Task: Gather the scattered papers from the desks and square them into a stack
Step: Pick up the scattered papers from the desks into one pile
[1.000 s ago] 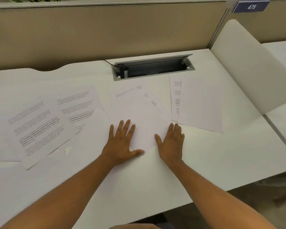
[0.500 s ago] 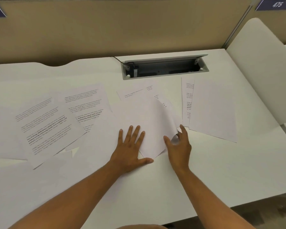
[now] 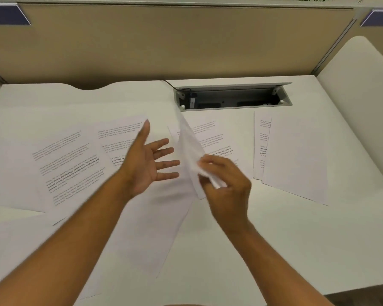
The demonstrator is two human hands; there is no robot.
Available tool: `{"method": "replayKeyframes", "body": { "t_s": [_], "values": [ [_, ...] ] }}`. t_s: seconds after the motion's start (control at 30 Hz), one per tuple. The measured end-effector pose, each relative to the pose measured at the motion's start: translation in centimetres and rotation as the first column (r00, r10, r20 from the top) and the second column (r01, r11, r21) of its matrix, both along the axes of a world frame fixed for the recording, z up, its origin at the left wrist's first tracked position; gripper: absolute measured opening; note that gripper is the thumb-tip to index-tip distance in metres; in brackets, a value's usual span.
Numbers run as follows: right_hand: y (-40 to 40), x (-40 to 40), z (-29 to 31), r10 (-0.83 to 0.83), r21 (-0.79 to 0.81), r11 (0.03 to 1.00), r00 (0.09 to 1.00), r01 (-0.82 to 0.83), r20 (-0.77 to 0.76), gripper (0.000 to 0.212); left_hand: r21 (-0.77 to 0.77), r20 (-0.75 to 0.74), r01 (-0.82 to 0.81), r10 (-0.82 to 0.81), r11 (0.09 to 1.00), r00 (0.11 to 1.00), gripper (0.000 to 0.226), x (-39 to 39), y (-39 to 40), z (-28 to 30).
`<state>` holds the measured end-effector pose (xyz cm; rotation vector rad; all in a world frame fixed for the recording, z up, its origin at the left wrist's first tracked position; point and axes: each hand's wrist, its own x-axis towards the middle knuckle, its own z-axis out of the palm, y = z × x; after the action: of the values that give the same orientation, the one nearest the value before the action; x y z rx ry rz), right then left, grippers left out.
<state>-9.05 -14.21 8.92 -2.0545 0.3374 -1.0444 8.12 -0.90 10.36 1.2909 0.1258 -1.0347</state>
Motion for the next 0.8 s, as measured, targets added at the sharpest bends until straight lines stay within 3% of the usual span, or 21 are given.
{"method": "replayKeyframes", "body": {
  "t_s": [0.07, 0.13, 0.2, 0.3, 0.4, 0.47, 0.53, 0.6, 0.63, 0.7, 0.8],
  "values": [
    [1.8, 0.0, -0.3, 0.118, -0.276, 0.954, 0.993, -0.119, -0.023, 0.013, -0.234, -0.150, 0.070, -0.108, 0.970, 0.983, 0.095, 1.5, 1.2, 1.2],
    [3.5, -0.4, -1.3, 0.174, -0.413, 0.886, 0.976, -0.212, -0.128, 0.018, -0.305, -0.155, 0.079, -0.131, 0.949, 0.979, 0.077, 2.3, 2.1, 2.0],
    [4.6, -0.9, -2.6, 0.225, -0.454, 0.835, 0.946, -0.310, -0.232, 0.025, -0.183, -0.069, 0.066, -0.080, 0.981, 0.994, 0.056, 2.8, 2.6, 1.8],
    [4.6, -1.9, -3.8, 0.329, -0.398, 0.799, 0.881, -0.451, -0.339, 0.032, 0.004, 0.094, 0.069, -0.069, 0.998, 0.993, 0.042, 2.5, 3.2, 0.5],
    [3.4, -2.5, -3.9, 0.423, -0.036, 0.890, 0.851, -0.455, -0.311, 0.064, 0.047, 0.163, 0.082, -0.089, 0.996, 0.983, 0.041, 2.1, 4.2, -0.5],
    [2.3, -2.0, -3.4, 0.327, 0.320, 0.919, 0.896, -0.228, -0.301, 0.078, -0.054, 0.155, 0.146, -0.137, 0.988, 0.978, 0.046, 2.1, 5.2, -0.8],
    [0.9, -0.6, -2.7, 0.289, 0.678, 0.735, 0.890, 0.031, -0.353, 0.087, -0.173, 0.146, 0.220, -0.196, 0.960, 0.970, 0.049, 2.1, 6.2, -0.8],
    [-0.9, 0.6, -2.8, 0.427, 0.905, 0.415, 0.859, 0.090, -0.282, 0.095, -0.207, 0.146, 0.258, -0.231, 0.944, 0.962, 0.050, 2.2, 6.8, -1.2],
    [-1.6, 1.0, -3.0, 0.489, 0.950, 0.306, 0.846, 0.060, -0.211, 0.088, -0.180, 0.158, 0.267, -0.240, 0.947, 0.958, 0.050, 2.3, 7.0, -1.5],
    [-2.4, 1.4, -3.0, 0.538, 0.964, 0.266, 0.831, -0.011, -0.139, 0.058, -0.031, 0.214, 0.250, -0.238, 0.968, 0.947, 0.049, 2.5, 7.1, -2.5],
    [-2.0, 1.6, -3.6, 0.426, 0.891, 0.447, 0.857, 0.078, -0.289, 0.033, 0.179, 0.272, 0.151, -0.196, 0.972, 0.942, 0.047, 2.2, 7.2, -4.2]
  ]
}}
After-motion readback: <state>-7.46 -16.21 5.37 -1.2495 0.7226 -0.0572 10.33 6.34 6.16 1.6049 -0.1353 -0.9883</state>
